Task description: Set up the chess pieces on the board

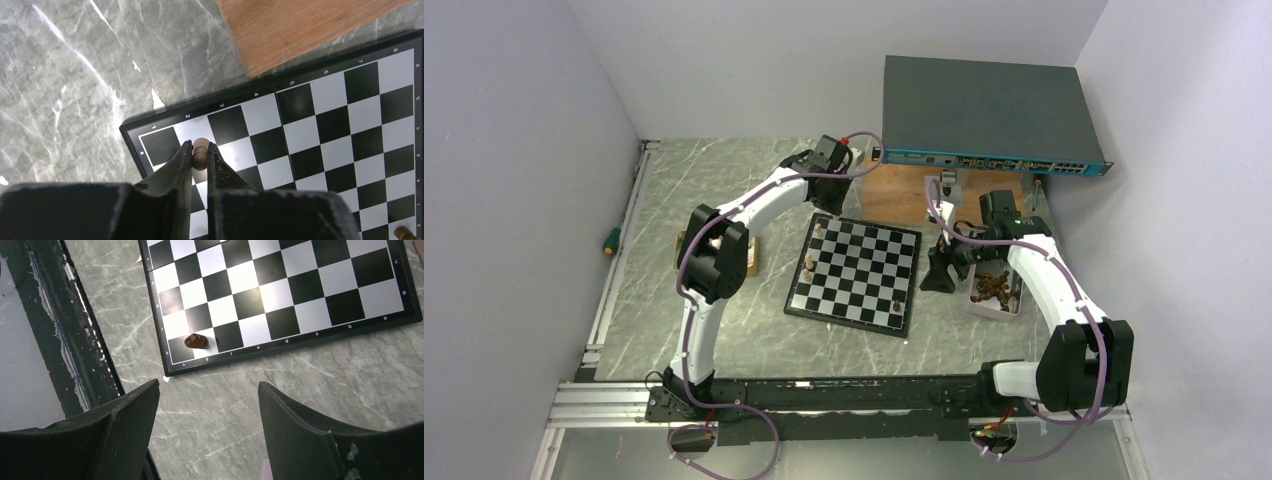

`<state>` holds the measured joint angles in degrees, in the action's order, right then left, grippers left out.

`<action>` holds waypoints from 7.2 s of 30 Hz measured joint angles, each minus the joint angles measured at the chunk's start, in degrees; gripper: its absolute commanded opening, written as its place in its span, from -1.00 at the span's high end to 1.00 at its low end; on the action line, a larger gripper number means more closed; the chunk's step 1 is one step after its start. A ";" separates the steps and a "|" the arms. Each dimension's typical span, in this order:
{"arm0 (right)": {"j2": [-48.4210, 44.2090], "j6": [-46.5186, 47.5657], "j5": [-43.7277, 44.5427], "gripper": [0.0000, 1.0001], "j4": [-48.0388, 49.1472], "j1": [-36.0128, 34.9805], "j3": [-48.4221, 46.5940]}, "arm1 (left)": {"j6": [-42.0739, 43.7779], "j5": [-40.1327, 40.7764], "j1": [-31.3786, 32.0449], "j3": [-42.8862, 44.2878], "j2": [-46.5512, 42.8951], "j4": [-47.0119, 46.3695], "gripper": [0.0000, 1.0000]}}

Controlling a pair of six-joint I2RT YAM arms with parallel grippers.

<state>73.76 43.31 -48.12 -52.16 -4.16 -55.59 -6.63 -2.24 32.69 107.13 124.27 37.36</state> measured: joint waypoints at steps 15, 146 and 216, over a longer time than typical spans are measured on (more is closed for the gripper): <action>0.11 0.02 0.00 -0.50 -0.09 0.00 -0.04 | 0.20 -0.04 -0.24 1.53 2.64 0.09 1.00; 2.01 0.85 -1.75 -0.50 -1.38 0.59 -1.77 | -10.64 5.60 -30.99 -48.41 -33.53 -9.35 0.60; 3.10 1.27 -1.99 -0.50 -1.81 0.59 -2.58 | -4.59 -4.17 -27.39 -46.45 -51.06 -1.92 1.00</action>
<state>76.86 44.58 -50.11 -53.98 -3.57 -58.17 -11.22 -6.42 5.30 60.69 73.21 35.44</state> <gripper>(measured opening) 0.748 0.042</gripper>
